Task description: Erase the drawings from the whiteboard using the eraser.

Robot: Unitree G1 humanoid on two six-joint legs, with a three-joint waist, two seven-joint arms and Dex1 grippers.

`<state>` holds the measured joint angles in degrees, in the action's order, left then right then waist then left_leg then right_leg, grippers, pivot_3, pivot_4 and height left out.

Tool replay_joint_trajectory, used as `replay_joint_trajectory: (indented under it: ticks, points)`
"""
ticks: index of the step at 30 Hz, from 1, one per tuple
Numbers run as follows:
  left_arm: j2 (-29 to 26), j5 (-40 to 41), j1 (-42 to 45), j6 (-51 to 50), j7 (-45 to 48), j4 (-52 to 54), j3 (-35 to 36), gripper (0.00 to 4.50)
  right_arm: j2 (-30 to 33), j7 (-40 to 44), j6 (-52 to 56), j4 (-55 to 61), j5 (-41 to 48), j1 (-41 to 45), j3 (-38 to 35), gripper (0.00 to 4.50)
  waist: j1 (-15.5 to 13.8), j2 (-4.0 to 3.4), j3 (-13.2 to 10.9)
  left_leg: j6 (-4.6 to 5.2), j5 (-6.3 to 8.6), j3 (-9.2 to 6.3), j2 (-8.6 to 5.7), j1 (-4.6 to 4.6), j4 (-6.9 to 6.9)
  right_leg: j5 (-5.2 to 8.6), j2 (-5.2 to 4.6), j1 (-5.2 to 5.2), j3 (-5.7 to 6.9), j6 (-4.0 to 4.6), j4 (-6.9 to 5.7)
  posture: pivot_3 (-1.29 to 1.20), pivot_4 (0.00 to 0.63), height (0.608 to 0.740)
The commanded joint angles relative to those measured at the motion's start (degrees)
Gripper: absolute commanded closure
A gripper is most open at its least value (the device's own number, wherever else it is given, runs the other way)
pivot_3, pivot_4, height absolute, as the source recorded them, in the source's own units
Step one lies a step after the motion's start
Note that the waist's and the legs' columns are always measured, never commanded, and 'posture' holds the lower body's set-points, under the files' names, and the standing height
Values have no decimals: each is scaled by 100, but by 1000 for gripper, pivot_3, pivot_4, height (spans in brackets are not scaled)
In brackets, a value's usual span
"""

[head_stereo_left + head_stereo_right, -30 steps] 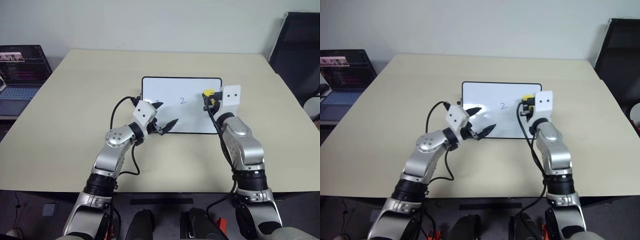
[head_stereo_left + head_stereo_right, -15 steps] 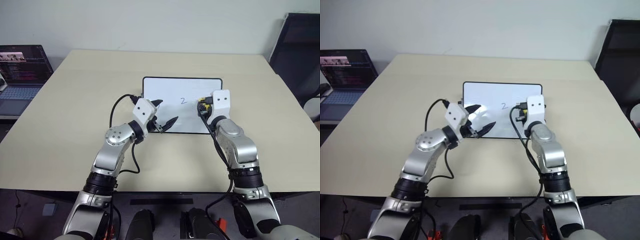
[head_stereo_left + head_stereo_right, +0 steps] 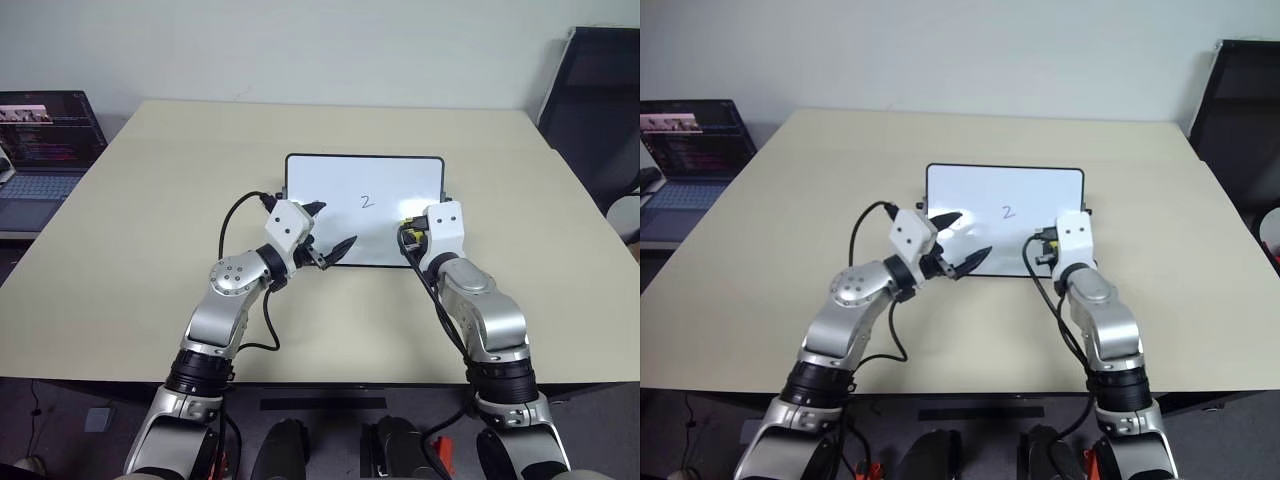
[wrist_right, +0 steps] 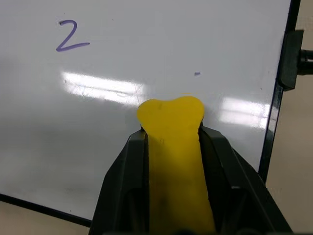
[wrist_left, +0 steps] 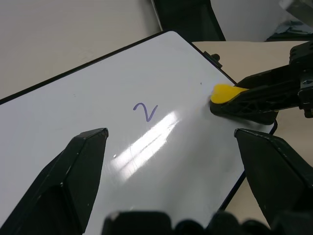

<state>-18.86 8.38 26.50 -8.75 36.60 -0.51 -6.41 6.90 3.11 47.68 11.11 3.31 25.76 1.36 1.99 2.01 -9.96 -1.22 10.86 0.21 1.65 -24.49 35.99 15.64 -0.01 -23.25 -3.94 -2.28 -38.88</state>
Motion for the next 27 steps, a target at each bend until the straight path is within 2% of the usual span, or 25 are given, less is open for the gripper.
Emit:
replay_joint_trajectory:
  ticks: [1, 5, 15, 21, 27]
  points:
    - [21, 33, 19, 2, -57, 270, 45, 0, 115, 21, 199, 41, -34, -82, -79, 3398, -1, 0, 0, 0, 0, 1, 0, 1, 0, 0, 0, 0, -1, 0, 0, 0, 150, 740]
    - [40, 29, 45, 13, -64, 229, 47, 0, 7, -36, -428, -104, 11, 181, -216, 3398, 0, 0, 0, 0, 0, 1, 0, 1, 0, 0, 0, 0, -1, -1, 0, 0, 150, 740]
    - [66, 17, 73, -6, -70, 278, 7, 0, -57, -130, -1347, -1342, -133, 960, -174, 3398, 30, -1, -1, 0, 1, 5, 0, -1, -10, 1, 2, -4, -3, 1, 7, 0, 150, 740]
    - [-4, 25, 20, -63, -100, 379, 62, 0, -26, -96, -996, -1487, -245, 886, -41, 3398, 40, -1, -1, 0, 0, 5, 1, 3, -4, 0, 1, -2, -4, 0, 0, 0, 150, 740]
    - [-51, 30, -73, -114, -146, 479, 92, 0, 25, -30, -493, -870, -272, 350, 55, 3398, 38, 2, 1, 0, 0, 3, 2, 6, -5, 1, 1, 2, -4, 0, 1, 0, 150, 740]
